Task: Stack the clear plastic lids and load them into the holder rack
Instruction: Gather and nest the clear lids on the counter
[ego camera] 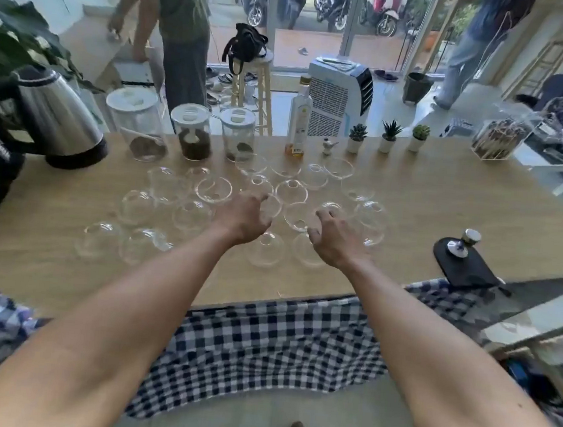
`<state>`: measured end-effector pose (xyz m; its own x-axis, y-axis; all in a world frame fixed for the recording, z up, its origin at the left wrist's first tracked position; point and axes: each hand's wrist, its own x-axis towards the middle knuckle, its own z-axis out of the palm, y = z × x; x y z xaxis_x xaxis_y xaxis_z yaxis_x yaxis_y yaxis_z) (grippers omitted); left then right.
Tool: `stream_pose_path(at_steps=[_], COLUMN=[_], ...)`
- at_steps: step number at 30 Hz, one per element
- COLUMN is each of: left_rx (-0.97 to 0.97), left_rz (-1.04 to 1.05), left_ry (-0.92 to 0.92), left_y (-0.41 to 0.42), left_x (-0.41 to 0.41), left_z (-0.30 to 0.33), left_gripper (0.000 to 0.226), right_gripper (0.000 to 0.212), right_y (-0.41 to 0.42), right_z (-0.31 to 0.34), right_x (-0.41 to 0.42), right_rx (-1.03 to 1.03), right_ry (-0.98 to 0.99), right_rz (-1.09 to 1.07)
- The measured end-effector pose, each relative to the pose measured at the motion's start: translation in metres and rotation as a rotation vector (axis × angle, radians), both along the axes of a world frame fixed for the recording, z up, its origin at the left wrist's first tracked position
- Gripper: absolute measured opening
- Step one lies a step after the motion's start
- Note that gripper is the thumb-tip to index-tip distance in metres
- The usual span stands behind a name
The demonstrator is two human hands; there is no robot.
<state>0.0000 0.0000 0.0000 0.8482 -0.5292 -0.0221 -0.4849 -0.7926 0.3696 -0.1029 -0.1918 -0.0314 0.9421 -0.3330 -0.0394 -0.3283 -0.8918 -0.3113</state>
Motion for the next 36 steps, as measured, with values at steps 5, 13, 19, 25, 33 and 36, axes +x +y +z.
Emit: stream_pose_path(at_steps=[5, 13, 19, 25, 33, 36], left_rx=[0.041, 0.083, 0.058, -0.086, -0.045, -0.014], left_rz=[0.029, 0.090, 0.135, 0.235, 0.419, 0.429], left_ry=[0.129, 0.141, 0.083, 0.054, -0.052, -0.036], left_y=[0.000, -0.014, -0.021, -0.006, 0.040, 0.046], left_x=[-0.019, -0.032, -0.043, -0.048, -0.020, -0.009], left_z=[-0.034, -0.079, -0.090, -0.072, -0.057, -0.059], left_gripper=[0.056, 0.052, 0.034, 0.032, 0.032, 0.034], right_gripper=[0.044, 0.055, 0.036, 0.041, 0.042, 0.041], right_y=[-0.001, -0.015, -0.024, -0.021, -0.001, 0.004], right_z=[-0.033, -0.067, -0.077, -0.073, -0.062, -0.058], right_x=[-0.012, -0.017, -0.026, -0.028, 0.002, 0.010], right_rx=[0.067, 0.131, 0.119, 0.234, 0.345, 0.348], right_ry=[0.025, 0.059, 0.013, -0.236, -0.303, -0.306], right_rz=[-0.010, 0.063, 0.129, 0.119, 0.185, 0.181])
